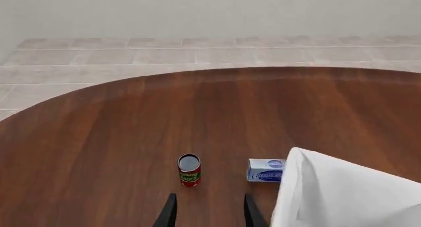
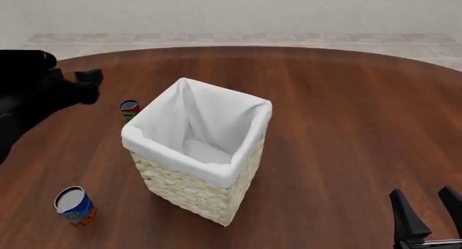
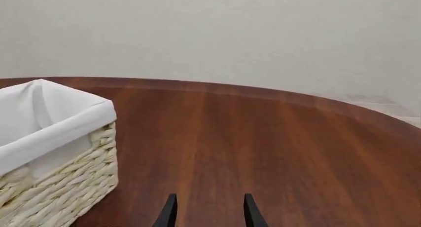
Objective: Pick up the tomato sauce, and put it in the basket.
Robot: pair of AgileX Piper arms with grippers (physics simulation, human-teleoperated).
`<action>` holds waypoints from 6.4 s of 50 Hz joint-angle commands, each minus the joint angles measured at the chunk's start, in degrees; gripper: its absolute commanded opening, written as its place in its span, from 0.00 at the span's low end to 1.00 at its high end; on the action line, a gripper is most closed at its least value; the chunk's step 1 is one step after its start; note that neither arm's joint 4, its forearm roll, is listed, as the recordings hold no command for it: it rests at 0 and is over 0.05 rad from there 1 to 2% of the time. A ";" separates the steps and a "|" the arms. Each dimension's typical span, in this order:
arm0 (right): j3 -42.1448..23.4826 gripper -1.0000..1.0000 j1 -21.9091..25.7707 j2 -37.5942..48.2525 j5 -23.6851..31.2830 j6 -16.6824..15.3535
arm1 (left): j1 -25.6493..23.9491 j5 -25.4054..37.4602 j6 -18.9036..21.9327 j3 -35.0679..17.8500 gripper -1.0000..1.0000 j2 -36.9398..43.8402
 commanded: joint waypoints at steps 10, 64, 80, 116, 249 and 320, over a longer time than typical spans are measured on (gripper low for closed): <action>0.02 1.00 -0.12 1.67 -1.37 -0.40 | 1.09 3.39 -2.31 -7.18 1.00 11.72; 0.03 1.00 -1.04 0.86 0.18 -0.50 | 3.11 1.50 2.44 -20.19 1.00 33.99; 0.04 1.00 -1.01 1.06 0.30 -0.81 | 3.30 -0.63 3.34 -22.69 1.00 39.56; 0.01 1.00 -1.23 1.82 0.09 -1.27 | 4.40 -3.17 4.00 -28.04 1.00 47.82; 0.04 1.00 -1.15 9.69 -6.27 -1.59 | 5.47 -10.51 -1.60 -33.77 1.00 66.66; 0.02 1.00 0.36 2.80 -0.76 -2.04 | 3.33 -12.19 -0.83 -23.50 0.00 45.24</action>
